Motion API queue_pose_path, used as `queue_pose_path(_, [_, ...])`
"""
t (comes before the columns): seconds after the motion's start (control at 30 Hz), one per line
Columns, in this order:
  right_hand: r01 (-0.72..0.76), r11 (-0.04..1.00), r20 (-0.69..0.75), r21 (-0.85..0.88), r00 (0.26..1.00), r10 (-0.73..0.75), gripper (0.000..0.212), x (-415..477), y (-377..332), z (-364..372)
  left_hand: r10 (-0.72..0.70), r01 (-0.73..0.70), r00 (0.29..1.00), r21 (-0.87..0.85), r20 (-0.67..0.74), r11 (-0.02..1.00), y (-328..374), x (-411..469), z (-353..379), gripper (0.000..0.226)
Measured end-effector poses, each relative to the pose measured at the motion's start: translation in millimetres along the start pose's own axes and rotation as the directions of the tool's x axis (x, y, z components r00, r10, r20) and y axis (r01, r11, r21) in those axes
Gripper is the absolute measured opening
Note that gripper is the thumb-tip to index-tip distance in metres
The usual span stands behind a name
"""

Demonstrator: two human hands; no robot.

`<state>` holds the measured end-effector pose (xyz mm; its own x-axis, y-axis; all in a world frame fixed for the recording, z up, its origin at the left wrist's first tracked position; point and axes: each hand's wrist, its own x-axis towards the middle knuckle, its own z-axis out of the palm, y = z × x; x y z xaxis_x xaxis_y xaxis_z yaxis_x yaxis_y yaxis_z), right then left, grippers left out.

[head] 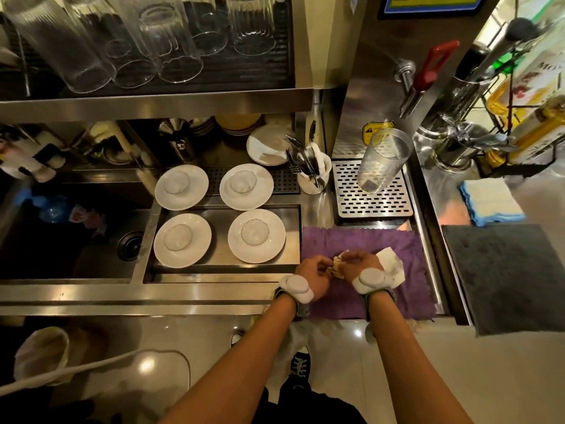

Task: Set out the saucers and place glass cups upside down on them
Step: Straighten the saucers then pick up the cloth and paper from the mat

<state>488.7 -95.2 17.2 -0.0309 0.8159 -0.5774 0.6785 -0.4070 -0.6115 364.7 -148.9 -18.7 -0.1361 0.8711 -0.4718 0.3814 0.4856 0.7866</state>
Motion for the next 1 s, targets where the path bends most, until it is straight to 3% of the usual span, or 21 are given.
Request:
queue_pose_path(0.27, [0.010,0.999,0.049,0.033,0.999,-0.012,0.024,-27.3,-6.2,8.0,0.008,-0.011,0.998,-0.050,-0.059,0.999,-10.8,-25.8,-13.6,0.024])
queue_pose_path(0.4, [0.003,0.998,0.072,0.066,0.997,-0.008,0.012,-50.6,-6.9,26.4,0.014,-0.022,0.993,-0.062,-0.116,0.998,-26.4,-51.8,-25.7,0.022])
queue_pose_path(0.47, [-0.020,0.995,0.094,0.094,0.995,0.012,0.019,-55.9,-7.0,35.4,0.012,-0.023,0.991,-0.082,-0.135,0.996,-31.8,-63.3,-33.0,0.021])
queue_pose_path(0.8, [0.030,0.998,0.192,0.057,0.981,-0.040,0.021,-95.8,-10.6,99.5,-0.015,-0.022,0.957,-0.124,-0.289,0.992,-81.2,-128.0,-67.2,0.011])
queue_pose_path(0.9, [0.033,0.999,0.301,0.011,0.953,-0.034,0.027,-102.7,-12.0,112.9,-0.030,-0.019,0.951,-0.156,-0.308,0.988,-95.9,-142.0,-72.3,0.012])
queue_pose_path(1.0, [0.034,0.996,0.278,-0.079,0.960,-0.011,0.029,-108.5,-11.5,122.1,-0.074,0.020,0.944,-0.169,-0.320,0.985,-106.5,-150.4,-74.3,0.011])
